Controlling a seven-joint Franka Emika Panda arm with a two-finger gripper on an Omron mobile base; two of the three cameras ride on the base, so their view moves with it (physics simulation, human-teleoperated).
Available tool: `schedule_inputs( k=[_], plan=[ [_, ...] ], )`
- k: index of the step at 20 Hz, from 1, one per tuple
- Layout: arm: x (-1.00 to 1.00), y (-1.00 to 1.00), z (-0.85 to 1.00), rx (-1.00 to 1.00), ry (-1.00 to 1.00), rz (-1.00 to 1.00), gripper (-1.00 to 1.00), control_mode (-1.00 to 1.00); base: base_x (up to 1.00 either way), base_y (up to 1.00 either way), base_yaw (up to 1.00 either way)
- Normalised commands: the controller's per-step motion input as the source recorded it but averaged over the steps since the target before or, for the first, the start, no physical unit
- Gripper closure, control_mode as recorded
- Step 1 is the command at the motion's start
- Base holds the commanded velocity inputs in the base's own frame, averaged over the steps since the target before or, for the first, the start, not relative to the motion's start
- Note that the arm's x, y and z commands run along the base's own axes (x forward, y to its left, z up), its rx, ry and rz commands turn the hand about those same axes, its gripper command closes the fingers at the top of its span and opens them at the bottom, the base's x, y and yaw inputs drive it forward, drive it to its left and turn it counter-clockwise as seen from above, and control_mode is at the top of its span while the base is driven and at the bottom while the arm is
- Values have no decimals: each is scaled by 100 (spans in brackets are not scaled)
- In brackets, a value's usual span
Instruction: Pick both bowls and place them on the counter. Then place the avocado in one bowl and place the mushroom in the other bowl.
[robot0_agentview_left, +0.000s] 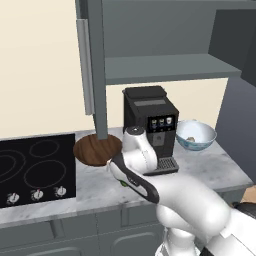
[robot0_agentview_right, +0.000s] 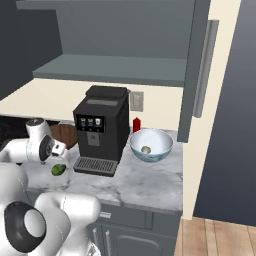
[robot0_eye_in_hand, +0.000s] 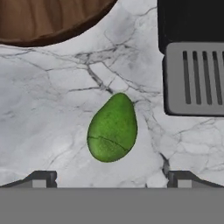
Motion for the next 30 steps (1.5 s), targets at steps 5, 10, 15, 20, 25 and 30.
schedule_inputs(
  k=[5, 10, 15, 20, 25, 30],
  plan=[
    [14, 2, -27, 0, 3, 0, -100, -100, 0, 0, 0],
    [3, 3, -27, 0, 4, 0, -100, -100, 0, 0, 0],
    [16, 5, -24, 0, 0, 0, -100, -100, 0, 0, 0],
    [13, 2, -25, 0, 1, 0, -100, -100, 0, 0, 0],
    [15, 5, -12, 0, 0, 0, 100, -100, 0, 0, 0],
    [2, 1, -2, 0, 0, 0, 100, -100, 0, 0, 0]
  ],
)
